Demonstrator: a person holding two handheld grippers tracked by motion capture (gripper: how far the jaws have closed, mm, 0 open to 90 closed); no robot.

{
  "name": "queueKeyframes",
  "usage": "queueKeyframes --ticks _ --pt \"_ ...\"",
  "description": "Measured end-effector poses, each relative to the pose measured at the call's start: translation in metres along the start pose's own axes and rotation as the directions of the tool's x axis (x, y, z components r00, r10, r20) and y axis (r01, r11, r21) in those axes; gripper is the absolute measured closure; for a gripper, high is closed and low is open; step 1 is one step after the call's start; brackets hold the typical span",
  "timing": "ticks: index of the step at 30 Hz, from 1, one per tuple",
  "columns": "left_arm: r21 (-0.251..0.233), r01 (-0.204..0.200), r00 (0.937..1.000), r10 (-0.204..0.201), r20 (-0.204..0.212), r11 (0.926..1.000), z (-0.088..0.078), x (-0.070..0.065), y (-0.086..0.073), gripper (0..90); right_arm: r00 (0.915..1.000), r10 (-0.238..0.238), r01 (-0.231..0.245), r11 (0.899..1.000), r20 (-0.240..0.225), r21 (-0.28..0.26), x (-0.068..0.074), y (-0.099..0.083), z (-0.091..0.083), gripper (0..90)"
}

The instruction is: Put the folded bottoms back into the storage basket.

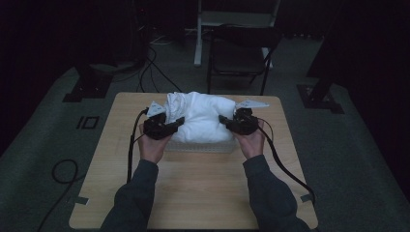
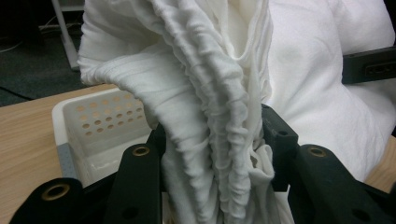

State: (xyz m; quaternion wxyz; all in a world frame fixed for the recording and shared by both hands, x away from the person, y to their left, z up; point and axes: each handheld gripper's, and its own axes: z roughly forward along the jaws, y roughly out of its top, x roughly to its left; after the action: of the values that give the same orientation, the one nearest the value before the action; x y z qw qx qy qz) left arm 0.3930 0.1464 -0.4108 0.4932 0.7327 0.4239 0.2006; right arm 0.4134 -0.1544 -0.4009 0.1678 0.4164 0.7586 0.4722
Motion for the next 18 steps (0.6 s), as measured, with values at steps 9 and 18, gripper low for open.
queueKeyframes --ticks 9,18 --pt "0.021 0.016 0.9998 -0.016 -0.012 0.9996 0.014 0.008 0.001 58.9 0.9997 0.023 -0.023 1.0 0.007 0.01 -0.007 0.001 0.012 68.7" --pt "0.039 0.042 0.999 -0.041 -0.02 0.9984 0.03 0.016 -0.002 58.8 0.9981 0.06 -0.06 0.998 0.014 0.025 -0.016 0.001 0.025 68.8"
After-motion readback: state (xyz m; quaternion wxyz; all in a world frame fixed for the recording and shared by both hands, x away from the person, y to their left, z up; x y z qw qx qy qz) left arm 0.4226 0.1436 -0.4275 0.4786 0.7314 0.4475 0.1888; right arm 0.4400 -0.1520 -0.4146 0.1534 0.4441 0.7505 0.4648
